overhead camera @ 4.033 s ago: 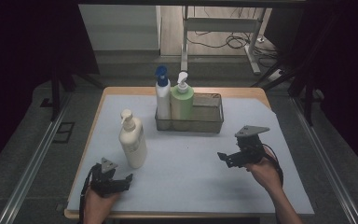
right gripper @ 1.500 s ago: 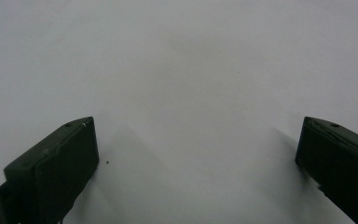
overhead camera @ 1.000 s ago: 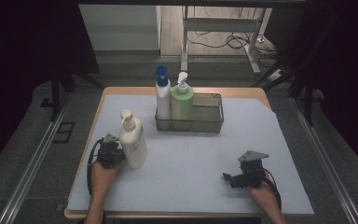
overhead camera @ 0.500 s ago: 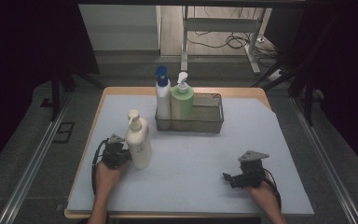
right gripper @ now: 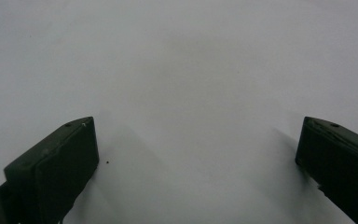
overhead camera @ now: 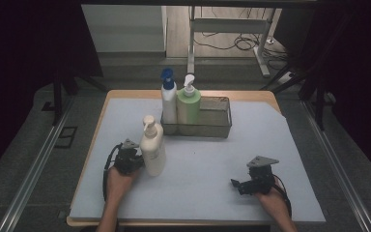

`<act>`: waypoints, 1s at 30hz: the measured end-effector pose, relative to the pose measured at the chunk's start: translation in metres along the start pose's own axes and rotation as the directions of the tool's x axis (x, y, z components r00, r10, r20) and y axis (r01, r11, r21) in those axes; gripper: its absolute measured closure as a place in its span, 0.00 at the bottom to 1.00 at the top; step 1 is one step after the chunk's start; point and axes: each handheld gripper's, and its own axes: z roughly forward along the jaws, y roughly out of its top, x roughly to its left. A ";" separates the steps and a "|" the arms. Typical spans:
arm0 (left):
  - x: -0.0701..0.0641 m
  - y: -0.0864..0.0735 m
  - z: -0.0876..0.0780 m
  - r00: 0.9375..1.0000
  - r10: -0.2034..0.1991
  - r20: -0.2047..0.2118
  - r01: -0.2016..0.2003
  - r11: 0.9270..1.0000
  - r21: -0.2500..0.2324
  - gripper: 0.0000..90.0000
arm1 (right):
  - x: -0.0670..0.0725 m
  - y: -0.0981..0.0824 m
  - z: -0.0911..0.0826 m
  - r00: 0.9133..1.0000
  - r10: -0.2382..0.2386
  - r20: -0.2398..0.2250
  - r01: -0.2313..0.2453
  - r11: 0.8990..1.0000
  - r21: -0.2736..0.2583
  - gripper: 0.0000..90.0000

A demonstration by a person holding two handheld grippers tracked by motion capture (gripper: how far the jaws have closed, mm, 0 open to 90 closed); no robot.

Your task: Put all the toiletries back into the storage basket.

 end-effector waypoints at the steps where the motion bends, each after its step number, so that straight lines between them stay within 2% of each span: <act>1: -0.002 0.000 0.001 1.000 0.003 0.003 -0.003 1.000 0.000 0.99 | 0.000 0.000 0.000 1.000 0.000 0.000 0.000 1.000 0.000 0.00; 12: -0.027 0.005 0.010 0.997 0.054 0.053 -0.055 0.998 0.005 0.99 | 0.000 0.000 0.000 1.000 0.001 0.000 -0.001 1.000 0.000 0.00; 23: -0.047 0.004 0.014 0.994 0.078 0.071 -0.079 0.997 0.020 0.99 | 0.000 0.000 0.000 1.000 0.003 -0.001 -0.003 1.000 0.001 0.00; 30: -0.053 -0.001 0.010 0.992 0.094 0.078 -0.097 0.994 0.041 0.99 | 0.000 0.000 0.000 1.000 0.000 0.000 0.000 1.000 0.000 0.00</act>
